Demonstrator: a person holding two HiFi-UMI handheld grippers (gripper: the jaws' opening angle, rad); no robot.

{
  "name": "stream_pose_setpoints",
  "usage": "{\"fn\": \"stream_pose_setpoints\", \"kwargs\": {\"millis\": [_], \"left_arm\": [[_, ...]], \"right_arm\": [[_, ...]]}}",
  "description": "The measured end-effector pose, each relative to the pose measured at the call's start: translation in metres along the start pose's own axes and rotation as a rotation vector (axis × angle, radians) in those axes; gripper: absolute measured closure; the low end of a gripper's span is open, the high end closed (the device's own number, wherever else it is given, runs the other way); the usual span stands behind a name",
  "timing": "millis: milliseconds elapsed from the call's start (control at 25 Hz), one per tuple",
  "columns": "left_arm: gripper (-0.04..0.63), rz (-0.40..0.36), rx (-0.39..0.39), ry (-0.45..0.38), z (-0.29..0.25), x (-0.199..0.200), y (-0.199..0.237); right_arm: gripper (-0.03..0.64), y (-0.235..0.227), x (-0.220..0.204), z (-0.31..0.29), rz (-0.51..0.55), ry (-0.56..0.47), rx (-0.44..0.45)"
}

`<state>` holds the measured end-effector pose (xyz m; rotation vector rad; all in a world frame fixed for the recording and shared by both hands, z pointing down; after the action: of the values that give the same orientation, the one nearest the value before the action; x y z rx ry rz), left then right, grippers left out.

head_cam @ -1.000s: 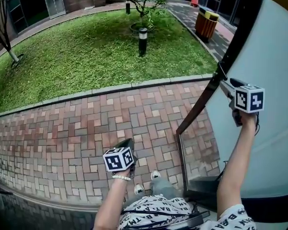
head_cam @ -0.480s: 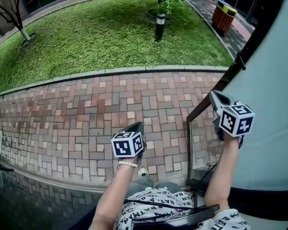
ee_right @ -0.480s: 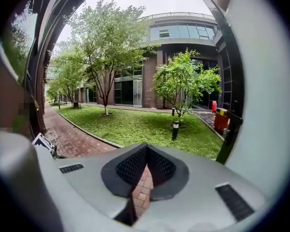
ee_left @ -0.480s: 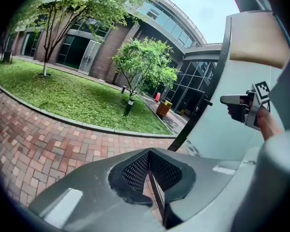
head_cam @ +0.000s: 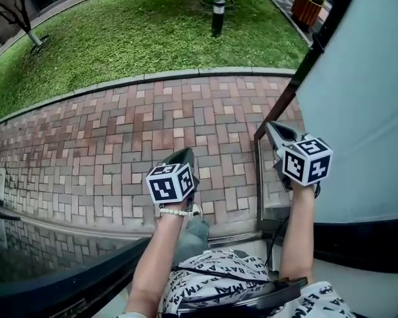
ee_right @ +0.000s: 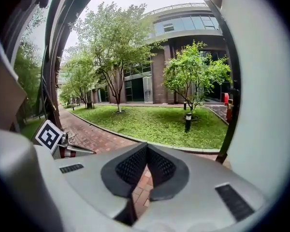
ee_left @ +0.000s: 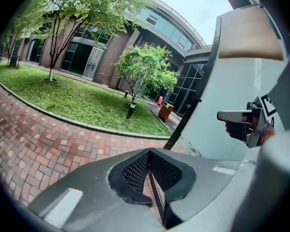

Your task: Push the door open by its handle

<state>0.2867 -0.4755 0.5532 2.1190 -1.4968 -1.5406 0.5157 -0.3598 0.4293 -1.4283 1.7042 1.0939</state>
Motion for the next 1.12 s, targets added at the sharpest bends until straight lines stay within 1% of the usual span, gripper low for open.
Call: {"fn": "stream_pose_setpoints", "kwargs": {"millis": [120,280,400,480,560,680,800,920,1120], "left_arm": [[0.595,-0.012,0.005,-0.022,0.037,-0.038,-0.022],[0.595,0.009,0.032,-0.049,0.104,-0.090,-0.046],[0.595,0.020,0.036,-0.046,0.144,-0.121,-0.068],[0.595,0.025,0.036,-0.042,0.169,-0.141,-0.079],[0.595,0.026,0.035,-0.037,0.189,-0.155,-0.087],[0.595,0.035,0.045,-0.031,0.209,-0.169,-0.090],[0.595,0.045,0.057,-0.027,0.230,-0.188,-0.090],[0.595,0.040,0.062,-0.028,0.253,-0.203,-0.085],[0.595,0.039,0.048,-0.021,0.300,-0.224,-0.074]], "right_arm": [[0.617,0.024,-0.023,0.047,0.006,-0.020,0.017],[0.617,0.069,-0.039,0.103,0.042,-0.035,0.032],[0.617,0.095,-0.042,0.140,0.059,-0.035,0.058],[0.617,0.112,-0.047,0.162,0.045,-0.042,0.091],[0.617,0.123,-0.051,0.178,0.035,-0.040,0.103],[0.617,0.141,-0.052,0.192,0.050,-0.025,0.118],[0.617,0.166,-0.064,0.206,0.064,-0.005,0.137],[0.617,0.193,-0.076,0.220,0.051,-0.003,0.150],[0.617,0.248,-0.088,0.247,0.024,0.001,0.170]]}}
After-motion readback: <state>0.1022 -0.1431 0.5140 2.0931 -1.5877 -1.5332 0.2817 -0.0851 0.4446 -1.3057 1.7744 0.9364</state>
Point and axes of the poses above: the fingertips, and each gripper's own axes: z backward along the fingers, y to its left, x out of its top, the point moved 5 cm from there along z, backward along the fingers, and after that the axes turned 14 degrees about z, right-handed, at the moved point
